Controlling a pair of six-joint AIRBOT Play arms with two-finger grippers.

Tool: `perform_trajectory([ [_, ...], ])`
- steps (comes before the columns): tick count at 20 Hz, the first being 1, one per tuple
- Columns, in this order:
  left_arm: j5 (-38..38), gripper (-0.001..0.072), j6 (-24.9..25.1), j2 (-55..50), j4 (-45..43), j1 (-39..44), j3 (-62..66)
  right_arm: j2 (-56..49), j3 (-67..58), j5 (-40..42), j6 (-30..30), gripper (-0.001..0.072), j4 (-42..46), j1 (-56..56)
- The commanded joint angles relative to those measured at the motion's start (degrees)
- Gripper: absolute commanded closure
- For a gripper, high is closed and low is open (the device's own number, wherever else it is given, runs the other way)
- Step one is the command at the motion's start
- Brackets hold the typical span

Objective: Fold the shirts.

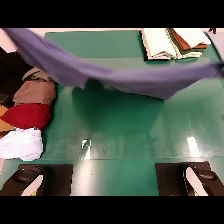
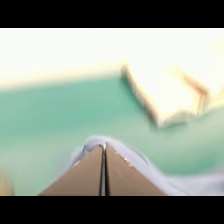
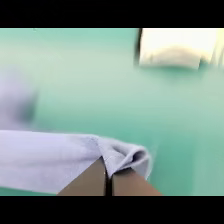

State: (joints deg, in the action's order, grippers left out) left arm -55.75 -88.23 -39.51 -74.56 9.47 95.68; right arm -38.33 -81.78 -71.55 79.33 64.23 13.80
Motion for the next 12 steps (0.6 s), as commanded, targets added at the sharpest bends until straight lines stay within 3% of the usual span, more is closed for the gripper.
perform_trajectory([
  [1,3.1,0.0685,0.0,0.5,-1.6,0.0,13.7,-1.6,-18.9,-1.7,0.4,0.0699,0.5,-0.3],
  [5,5.4,0.0685,0.0,0.4,-3.9,0.0,18.0,-9.6,-36.5,-8.9,2.4,0.0699,2.8,-0.3],
  [7,0.7,0.0685,-0.5,-1.2,-7.6,0.0,17.9,-13.2,-40.9,-12.4,3.7,0.0699,4.8,-0.3],
  [10,-10.2,0.0684,-1.9,-8.3,-11.8,0.0,17.8,-16.3,-35.2,-15.0,3.8,0.0699,4.6,-0.3],
  [12,-13.5,0.0684,-1.9,-14.7,-12.0,0.0,15.2,-18.6,-27.2,-15.5,3.8,0.0699,4.8,-0.3],
])
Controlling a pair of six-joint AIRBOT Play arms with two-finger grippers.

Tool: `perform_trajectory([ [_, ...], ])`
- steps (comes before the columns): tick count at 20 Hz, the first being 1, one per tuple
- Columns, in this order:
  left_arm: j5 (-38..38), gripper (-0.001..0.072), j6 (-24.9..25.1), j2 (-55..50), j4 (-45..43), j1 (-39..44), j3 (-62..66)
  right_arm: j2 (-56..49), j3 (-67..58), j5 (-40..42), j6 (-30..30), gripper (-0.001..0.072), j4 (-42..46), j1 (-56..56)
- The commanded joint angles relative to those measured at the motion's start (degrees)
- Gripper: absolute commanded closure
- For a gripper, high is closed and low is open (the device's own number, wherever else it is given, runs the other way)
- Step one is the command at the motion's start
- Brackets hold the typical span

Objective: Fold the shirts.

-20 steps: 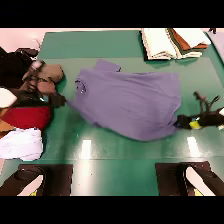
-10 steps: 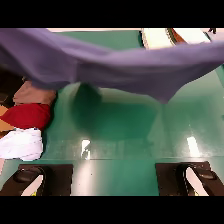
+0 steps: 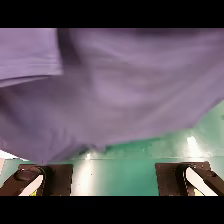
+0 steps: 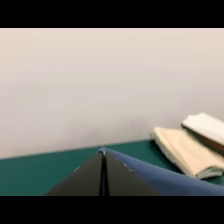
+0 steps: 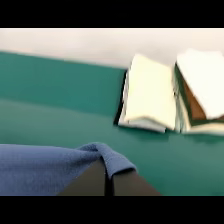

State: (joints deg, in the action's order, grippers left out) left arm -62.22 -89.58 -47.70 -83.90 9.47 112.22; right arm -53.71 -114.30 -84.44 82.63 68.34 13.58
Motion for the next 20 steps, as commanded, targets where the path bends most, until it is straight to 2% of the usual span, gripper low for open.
perform_trajectory([
  [1,-7.2,0.0683,-0.6,-9.6,-2.6,0.0,-3.5,-4.7,9.2,-2.8,0.5,0.0699,0.7,-0.1],
  [5,-7.0,0.0683,-2.4,-23.3,-2.1,0.0,-14.4,-14.3,23.0,-2.1,-0.4,0.0699,0.7,-0.4],
  [7,-4.6,0.0683,-3.0,-30.5,-2.0,0.0,-18.4,-19.8,27.6,0.2,-1.2,0.0699,0.7,-0.4],
  [10,3.6,0.0684,-3.0,-39.9,-2.0,0.0,-18.8,-28.1,30.6,7.2,-1.3,0.0699,0.3,-0.4],
  [13,13.4,0.0685,-3.0,-43.3,-1.8,0.0,-18.7,-35.1,26.6,11.8,-1.4,0.0699,0.0,-0.4],
  [14,14.6,0.0685,-3.0,-43.5,-1.7,-0.1,-18.7,-37.2,24.0,11.8,-1.9,0.0699,-0.9,-0.4],
  [15,14.4,0.0684,-3.0,-43.4,-1.0,-0.4,-18.7,-38.8,21.5,11.1,-2.2,0.0698,-1.7,-0.4],
  [17,9.0,0.0684,-2.7,-43.4,0.3,-1.1,-18.7,-40.2,17.8,7.5,-4.9,0.0698,-1.7,-0.2],
  [20,-1.3,0.0684,1.8,-43.5,0.6,-1.1,-20.5,-39.0,19.9,3.7,-5.8,0.0698,2.0,0.1],
])
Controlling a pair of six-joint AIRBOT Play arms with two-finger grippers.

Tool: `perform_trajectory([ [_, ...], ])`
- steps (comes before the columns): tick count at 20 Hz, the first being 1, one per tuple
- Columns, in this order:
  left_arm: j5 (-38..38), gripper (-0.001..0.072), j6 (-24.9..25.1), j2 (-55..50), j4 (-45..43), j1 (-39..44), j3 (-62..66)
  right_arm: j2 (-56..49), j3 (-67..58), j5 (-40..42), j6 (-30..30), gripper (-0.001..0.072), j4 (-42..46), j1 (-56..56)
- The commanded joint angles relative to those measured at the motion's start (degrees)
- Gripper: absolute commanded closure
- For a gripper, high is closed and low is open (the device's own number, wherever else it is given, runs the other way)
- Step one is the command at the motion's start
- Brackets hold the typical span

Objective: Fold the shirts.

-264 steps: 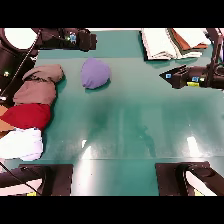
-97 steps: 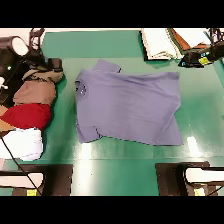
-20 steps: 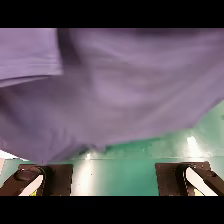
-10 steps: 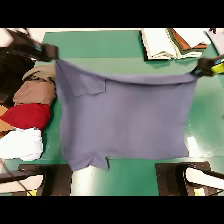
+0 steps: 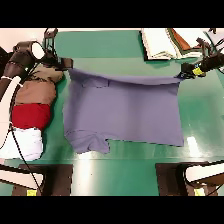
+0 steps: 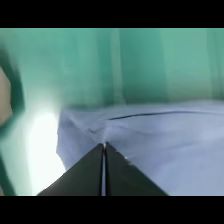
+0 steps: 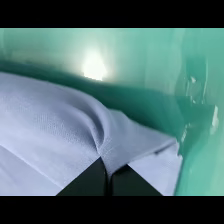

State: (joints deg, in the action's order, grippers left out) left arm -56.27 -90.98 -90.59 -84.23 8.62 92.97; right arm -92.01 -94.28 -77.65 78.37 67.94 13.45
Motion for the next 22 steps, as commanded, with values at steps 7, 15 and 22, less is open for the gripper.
perform_trajectory([
  [7,-8.1,0.0683,3.0,-0.6,2.0,-0.2,-11.4,3.5,14.5,-0.4,-1.9,0.0697,5.2,0.2],
  [15,-17.7,0.0219,1.4,9.9,1.8,-0.2,-16.9,12.1,17.2,-4.7,-1.8,0.0260,4.1,2.2],
  [22,-16.5,0.0217,-5.1,35.3,4.4,-0.2,-51.7,29.5,31.7,-1.6,-3.3,0.0261,-4.3,3.5],
])
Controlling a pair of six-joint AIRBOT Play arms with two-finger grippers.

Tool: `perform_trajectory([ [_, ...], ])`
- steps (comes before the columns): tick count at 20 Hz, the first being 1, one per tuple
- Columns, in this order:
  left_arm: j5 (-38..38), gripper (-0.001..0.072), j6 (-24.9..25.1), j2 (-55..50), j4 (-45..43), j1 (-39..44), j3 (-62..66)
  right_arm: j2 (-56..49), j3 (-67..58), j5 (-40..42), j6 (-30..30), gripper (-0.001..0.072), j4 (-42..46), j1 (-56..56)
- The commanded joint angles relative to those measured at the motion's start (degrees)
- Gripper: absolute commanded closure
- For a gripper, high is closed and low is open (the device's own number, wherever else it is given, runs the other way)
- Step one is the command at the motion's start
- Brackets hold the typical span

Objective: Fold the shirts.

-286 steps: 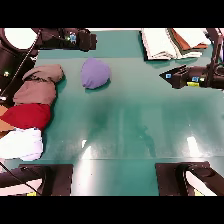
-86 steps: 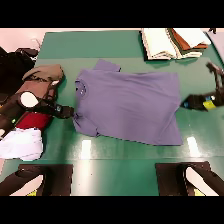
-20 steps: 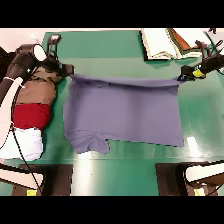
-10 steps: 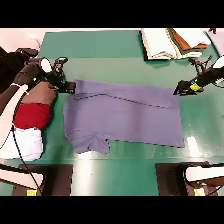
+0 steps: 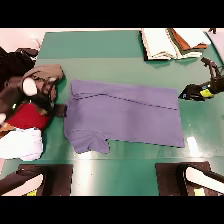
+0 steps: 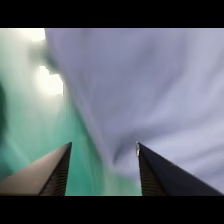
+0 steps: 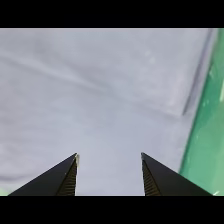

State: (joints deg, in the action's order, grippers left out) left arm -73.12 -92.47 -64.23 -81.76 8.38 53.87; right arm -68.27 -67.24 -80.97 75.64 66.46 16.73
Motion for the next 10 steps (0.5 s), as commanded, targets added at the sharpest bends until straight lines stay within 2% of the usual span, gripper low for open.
perform_trajectory([
  [1,1.2,0.0217,-3.9,10.7,3.3,0.0,-16.1,7.1,5.9,2.7,-0.7,0.0261,-3.6,0.2],
  [3,3.8,0.0215,-5.2,12.3,6.4,0.0,-21.3,9.0,7.0,3.2,-0.7,0.0261,-3.9,0.2],
  [4,5.3,0.0147,-5.2,12.4,8.9,0.0,-22.9,9.6,7.0,3.1,-0.7,0.0262,-3.9,0.2],
  [5,7.3,0.0116,-5.1,12.4,11.6,0.0,-24.4,10.0,7.0,3.0,-0.7,0.0262,-4.0,0.2],
  [10,14.6,0.0117,-3.5,12.4,21.5,0.0,-27.5,10.5,7.0,2.7,-0.7,0.0262,-4.0,0.2],
])
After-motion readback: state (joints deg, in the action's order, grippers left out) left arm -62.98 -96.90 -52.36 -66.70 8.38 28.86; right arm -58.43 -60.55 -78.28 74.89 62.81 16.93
